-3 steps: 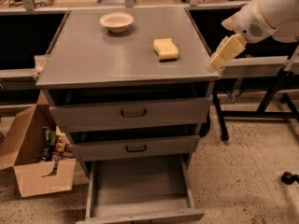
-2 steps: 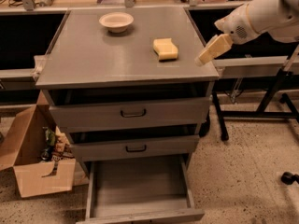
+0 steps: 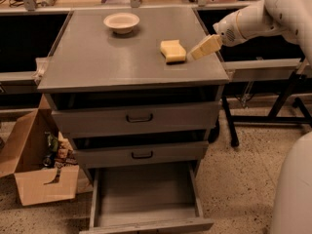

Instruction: Place sponge into bottom drawer

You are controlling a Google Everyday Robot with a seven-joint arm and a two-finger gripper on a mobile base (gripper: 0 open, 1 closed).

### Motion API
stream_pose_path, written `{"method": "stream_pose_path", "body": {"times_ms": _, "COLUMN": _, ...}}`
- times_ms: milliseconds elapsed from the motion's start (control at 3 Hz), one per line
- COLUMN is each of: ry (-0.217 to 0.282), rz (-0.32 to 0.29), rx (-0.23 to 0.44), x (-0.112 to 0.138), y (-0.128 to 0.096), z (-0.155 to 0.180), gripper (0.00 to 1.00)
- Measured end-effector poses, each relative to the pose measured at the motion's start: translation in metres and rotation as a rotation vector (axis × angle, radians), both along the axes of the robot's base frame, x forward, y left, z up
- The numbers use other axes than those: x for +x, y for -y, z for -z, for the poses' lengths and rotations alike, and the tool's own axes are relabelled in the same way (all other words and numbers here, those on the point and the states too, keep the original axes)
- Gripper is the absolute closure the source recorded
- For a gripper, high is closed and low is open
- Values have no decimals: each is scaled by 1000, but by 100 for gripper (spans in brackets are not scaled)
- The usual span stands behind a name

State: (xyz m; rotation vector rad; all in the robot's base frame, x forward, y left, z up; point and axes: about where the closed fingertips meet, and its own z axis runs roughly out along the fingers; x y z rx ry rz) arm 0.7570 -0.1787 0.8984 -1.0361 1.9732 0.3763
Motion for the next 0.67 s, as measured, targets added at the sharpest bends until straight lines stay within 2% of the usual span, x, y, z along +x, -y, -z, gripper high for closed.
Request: {"method": "stream_pose_path", "body": {"times_ms": 667, "ry": -52, "rz": 64, "rx": 37, "x": 39, "y": -17, "z": 32, "gripper": 0}}
